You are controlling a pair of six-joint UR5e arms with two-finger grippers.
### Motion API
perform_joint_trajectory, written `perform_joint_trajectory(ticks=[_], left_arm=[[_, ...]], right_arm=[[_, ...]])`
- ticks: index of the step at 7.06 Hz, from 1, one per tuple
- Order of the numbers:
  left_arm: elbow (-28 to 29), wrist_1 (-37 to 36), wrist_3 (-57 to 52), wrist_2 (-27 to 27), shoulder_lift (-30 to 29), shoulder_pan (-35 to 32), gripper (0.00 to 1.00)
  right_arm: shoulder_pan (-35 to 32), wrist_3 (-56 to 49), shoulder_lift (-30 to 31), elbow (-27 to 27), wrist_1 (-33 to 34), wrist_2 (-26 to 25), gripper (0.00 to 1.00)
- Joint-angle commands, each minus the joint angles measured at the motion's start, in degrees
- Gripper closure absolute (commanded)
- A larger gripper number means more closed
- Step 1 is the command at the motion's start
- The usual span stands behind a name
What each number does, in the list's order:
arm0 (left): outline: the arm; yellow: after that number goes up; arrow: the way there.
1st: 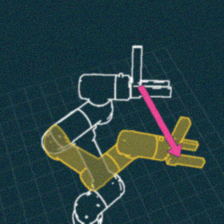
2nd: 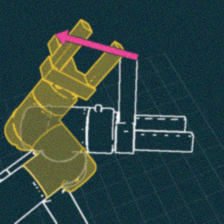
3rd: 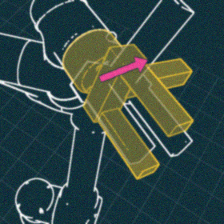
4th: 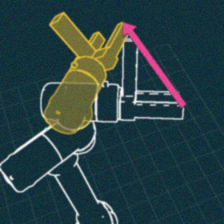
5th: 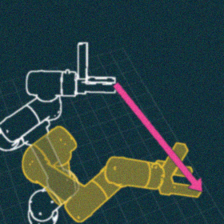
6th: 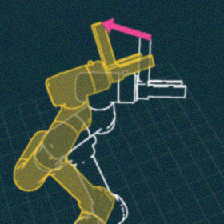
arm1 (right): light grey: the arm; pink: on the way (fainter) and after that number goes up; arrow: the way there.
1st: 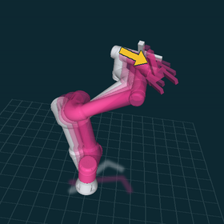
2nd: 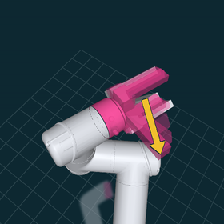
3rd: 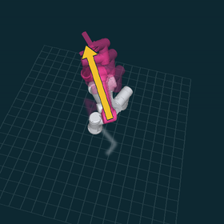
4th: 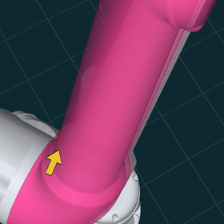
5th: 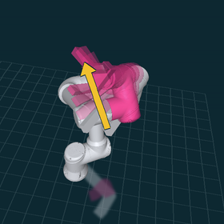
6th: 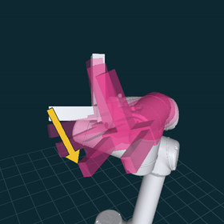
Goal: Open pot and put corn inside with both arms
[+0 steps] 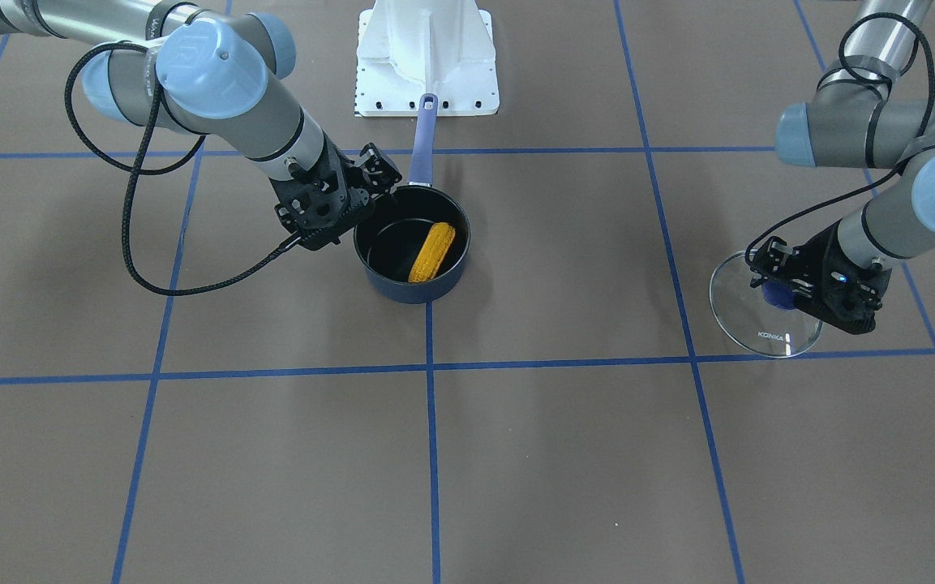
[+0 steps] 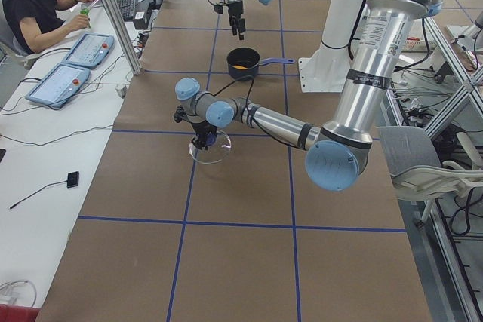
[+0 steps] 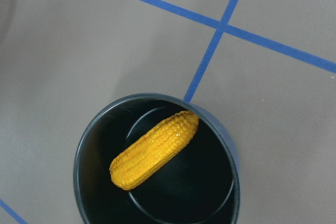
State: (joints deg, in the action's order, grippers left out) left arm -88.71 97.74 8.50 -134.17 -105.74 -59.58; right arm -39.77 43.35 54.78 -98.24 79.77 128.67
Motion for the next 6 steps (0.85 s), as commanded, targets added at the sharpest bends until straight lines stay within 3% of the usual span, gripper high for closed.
perform_joint_trajectory(ticks=[1, 6], left_arm=[[1.52, 1.66, 0.29, -0.39, 0.01, 0.34, 0.40], [2.14, 1.67, 0.38, -0.30, -0.61, 1.75, 0.38]], right_arm=[[-0.31, -0.28, 0.07, 0.42, 0.03, -0.09, 0.00], [-0.40, -0.37, 0.15, 1.38, -0.06, -0.09, 0.00]])
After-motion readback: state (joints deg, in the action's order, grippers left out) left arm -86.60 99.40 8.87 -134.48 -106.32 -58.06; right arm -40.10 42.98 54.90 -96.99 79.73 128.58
